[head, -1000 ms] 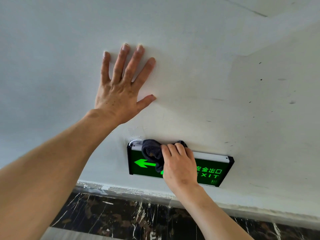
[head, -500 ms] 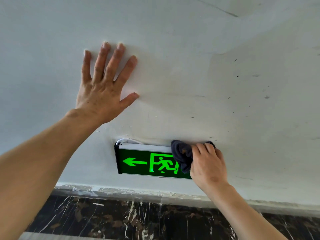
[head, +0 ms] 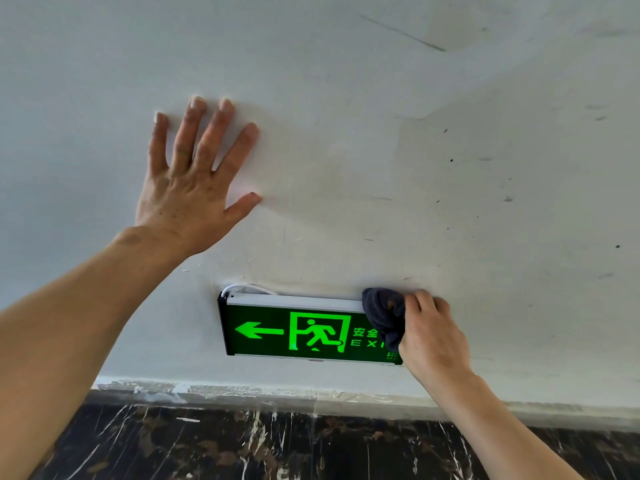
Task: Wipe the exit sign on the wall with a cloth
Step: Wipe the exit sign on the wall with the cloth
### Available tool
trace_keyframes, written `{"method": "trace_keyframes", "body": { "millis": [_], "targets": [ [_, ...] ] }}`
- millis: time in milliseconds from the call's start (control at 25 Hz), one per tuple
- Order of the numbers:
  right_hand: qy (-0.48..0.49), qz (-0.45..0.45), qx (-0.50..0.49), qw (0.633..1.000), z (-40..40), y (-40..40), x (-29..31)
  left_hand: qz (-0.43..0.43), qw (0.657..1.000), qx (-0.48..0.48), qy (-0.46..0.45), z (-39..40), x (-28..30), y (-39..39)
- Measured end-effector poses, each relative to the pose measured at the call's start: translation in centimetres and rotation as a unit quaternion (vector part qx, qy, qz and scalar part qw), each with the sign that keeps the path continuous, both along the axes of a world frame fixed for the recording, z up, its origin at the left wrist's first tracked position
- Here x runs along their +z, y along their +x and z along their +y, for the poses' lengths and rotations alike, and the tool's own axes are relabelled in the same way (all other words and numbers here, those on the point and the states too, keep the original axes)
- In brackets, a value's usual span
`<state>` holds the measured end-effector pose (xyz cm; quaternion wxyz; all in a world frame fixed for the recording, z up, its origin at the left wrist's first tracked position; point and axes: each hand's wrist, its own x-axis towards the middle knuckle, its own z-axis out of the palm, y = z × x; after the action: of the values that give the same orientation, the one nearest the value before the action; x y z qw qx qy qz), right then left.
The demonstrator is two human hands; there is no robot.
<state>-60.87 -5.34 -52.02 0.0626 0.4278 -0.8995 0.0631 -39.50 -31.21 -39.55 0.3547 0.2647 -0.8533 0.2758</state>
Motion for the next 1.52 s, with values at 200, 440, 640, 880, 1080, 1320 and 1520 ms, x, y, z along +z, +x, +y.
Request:
{"method": "trace_keyframes", "body": {
  "millis": [200,440,640,880,1080,1320,1520],
  "targets": [
    [-0.156,-0.142,-0.119,0.970,2.1,-1.3,-1.5,0.003,1.000,-0.001,0.001,0.0,-0.2,-0.2],
    [-0.404,-0.442,-0.277,0.751,3.8,-3.5,-2.4,0.008,1.000,0.002,-0.002,-0.2,-0.2,-0.3],
    [-0.438,-0.392,-0.316,0.745,5.0,-4.1,-2.6,0.006,1.000,-0.003,0.010,0.0,-0.2,-0.3],
    [-0.393,-0.245,-0.220,0.859,4.5,-2.5,-2.4,0.004,1.000,-0.003,0.016,0.1,-0.1,-0.2],
    [-0.340,-0.190,-0.120,0.913,3.3,-1.5,-3.1,0.005,1.000,-0.002,0.022,0.1,-0.1,-0.3],
    [-0.354,-0.267,-0.151,0.884,2.1,-1.3,-5.0,0.009,1.000,-0.009,0.022,0.0,-0.2,-0.3],
    [-0.389,-0.289,-0.184,0.855,1.8,-1.4,-7.0,0.002,1.000,-0.013,0.015,-0.1,-0.2,-0.4]
  ]
}}
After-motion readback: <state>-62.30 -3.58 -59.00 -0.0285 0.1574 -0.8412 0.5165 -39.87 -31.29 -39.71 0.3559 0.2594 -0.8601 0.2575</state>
